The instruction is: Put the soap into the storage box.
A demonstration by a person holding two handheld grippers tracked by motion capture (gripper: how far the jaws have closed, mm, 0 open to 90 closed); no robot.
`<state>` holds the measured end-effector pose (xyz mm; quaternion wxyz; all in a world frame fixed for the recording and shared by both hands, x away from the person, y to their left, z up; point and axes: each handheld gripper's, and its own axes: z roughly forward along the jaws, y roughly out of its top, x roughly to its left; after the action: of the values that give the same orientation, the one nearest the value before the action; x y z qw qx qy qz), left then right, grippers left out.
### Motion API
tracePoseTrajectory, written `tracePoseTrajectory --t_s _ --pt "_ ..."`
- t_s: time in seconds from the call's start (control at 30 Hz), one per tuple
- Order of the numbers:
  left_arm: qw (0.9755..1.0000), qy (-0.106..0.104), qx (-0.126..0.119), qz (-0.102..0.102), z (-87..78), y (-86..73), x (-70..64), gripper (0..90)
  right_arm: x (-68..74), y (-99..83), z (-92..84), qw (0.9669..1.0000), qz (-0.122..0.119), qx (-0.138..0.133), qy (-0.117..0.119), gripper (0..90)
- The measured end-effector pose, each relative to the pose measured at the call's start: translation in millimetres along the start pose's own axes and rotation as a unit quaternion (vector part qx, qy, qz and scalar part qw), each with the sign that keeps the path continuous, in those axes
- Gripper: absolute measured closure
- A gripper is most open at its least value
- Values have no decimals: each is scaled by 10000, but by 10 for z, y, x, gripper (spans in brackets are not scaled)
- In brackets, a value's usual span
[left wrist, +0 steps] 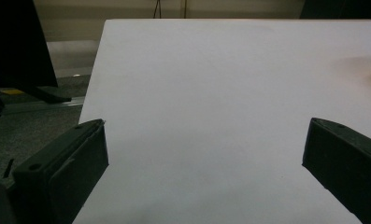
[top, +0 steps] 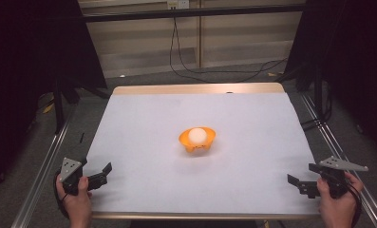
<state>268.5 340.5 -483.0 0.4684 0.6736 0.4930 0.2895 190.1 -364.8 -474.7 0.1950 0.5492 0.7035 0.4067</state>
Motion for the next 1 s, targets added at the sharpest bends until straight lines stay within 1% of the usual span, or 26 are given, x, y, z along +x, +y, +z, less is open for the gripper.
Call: tracePoseTrajectory --t_s 0.2,0.23,0.3,0.33,0.43,0.53,0.63,0.67,0.77,0.83,0.93,1.0 --pt "10000 2 -1 9 -1 -1 -1 0 -79 -67 -100 9998 128 -114 -71 0" --pt "10000 2 -4 12 -1 -1 -2 0 -113 -91 -131 9996 171 -167 -141 0" --pt "10000 4 -8 11 -1 -1 -4 0 -129 -102 -143 9995 169 -191 -161 0" --pt "10000 8 -10 4 -1 -1 -6 0 -160 -133 -184 9990 262 -293 -210 0" --pt "10000 11 -3 20 -1 -1 -5 0 -186 -167 -222 9977 373 -495 -291 0" --pt "10000 11 -1 21 -1 -1 -5 0 -192 -194 -249 9948 492 -784 -423 0" --pt "10000 5 -8 2 -1 -1 -4 0 -195 -218 -257 9931 522 -919 -499 0" --pt "10000 5 -8 2 -1 -1 -4 0 -192 -230 -252 9929 498 -943 -525 0" --pt "10000 14 -2 22 -1 -1 -5 0 -164 -272 -230 9930 421 -931 -598 0" --pt "10000 19 -3 25 -2 -1 -7 0 -148 -304 -229 9918 427 -999 -673 0" --pt "10000 25 -10 38 -2 -2 -10 0 -142 -335 -251 9900 485 -1141 -675 0" --pt "10000 21 -19 31 -2 -3 -10 0 -153 -337 -251 9901 507 -1135 -646 0"
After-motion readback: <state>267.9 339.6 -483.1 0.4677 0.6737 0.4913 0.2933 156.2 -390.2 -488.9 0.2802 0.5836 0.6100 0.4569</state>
